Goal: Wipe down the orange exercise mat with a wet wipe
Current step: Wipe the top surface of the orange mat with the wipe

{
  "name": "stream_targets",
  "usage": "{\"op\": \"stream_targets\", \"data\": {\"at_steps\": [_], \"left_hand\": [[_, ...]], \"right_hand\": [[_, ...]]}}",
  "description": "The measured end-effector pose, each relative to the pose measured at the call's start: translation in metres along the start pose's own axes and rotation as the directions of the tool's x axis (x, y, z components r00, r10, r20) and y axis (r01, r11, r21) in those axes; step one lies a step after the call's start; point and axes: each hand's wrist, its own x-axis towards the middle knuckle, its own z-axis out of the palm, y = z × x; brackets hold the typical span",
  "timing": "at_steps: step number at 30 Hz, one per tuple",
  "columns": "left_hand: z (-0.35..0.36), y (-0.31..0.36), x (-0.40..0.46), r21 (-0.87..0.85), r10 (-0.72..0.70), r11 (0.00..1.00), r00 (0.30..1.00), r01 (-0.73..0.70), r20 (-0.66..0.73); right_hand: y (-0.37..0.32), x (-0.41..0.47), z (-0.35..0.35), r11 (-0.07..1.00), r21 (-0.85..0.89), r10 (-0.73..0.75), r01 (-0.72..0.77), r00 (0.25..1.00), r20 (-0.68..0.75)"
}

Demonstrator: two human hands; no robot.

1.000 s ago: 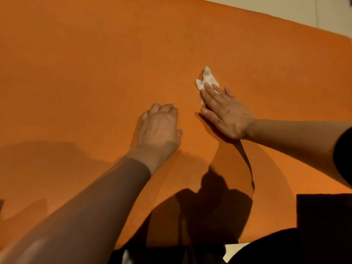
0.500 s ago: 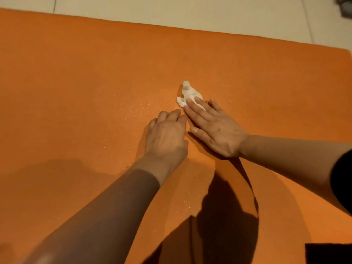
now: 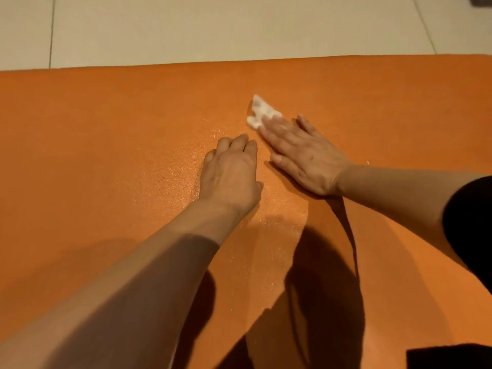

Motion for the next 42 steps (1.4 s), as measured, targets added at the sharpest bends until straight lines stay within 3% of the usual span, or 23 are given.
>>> {"op": "stream_targets", "data": {"at_steps": [4,10,15,19,22,26,31,34,36,38,40,42], "left_hand": [[-0.005,-0.002,0.019,0.036,0.023,0.999,1.0,-0.023,0.009],[-0.013,-0.005,0.048,0.058,0.03,0.998,0.999,-0.031,0.012],[-0.015,-0.005,0.063,0.063,0.039,0.997,0.999,-0.041,0.021],[-0.012,-0.006,0.074,0.032,0.027,0.999,1.0,-0.027,0.002],[-0.011,-0.003,0.08,0.02,0.021,1.0,1.0,-0.021,-0.007],[-0.011,0.001,0.083,0.022,0.021,1.0,0.999,-0.022,0.025],[-0.004,0.002,0.084,0.026,0.037,0.999,0.996,-0.039,0.085],[-0.003,0.005,0.088,0.035,0.012,0.999,0.995,-0.016,0.098],[-0.003,0.007,0.09,0.033,0.001,0.999,0.994,-0.005,0.105],[-0.003,0.007,0.09,0.027,0.0,1.0,0.994,-0.003,0.112],[-0.004,0.007,0.088,0.031,0.001,1.0,0.993,-0.005,0.116],[-0.006,0.007,0.085,0.046,0.006,0.999,0.992,-0.012,0.124]], "right_hand": [[0.019,0.017,-0.003,0.958,0.02,0.285,-0.284,0.954,-0.09],[0.028,0.033,-0.013,0.996,0.055,0.072,-0.07,0.997,-0.042],[0.043,0.052,-0.015,0.964,0.067,0.264,-0.258,0.959,-0.105],[0.028,0.081,-0.021,0.988,0.119,0.108,-0.097,0.99,-0.088],[0.045,0.093,-0.028,0.996,0.048,0.076,-0.073,0.995,-0.06],[0.078,0.079,-0.029,0.961,0.025,0.275,-0.274,0.959,-0.067],[0.109,0.036,-0.023,0.848,0.017,0.529,-0.53,0.842,-0.102],[0.09,0.048,-0.017,0.774,0.118,0.633,-0.622,0.764,-0.126],[0.064,0.064,-0.018,0.819,0.191,0.567,-0.541,0.815,-0.124],[0.04,0.073,-0.02,0.897,0.256,0.4,-0.362,0.909,-0.116],[0.035,0.069,-0.021,0.944,0.239,0.255,-0.226,0.962,-0.101],[0.05,0.055,-0.023,0.966,0.163,0.218,-0.201,0.971,-0.097]]}}
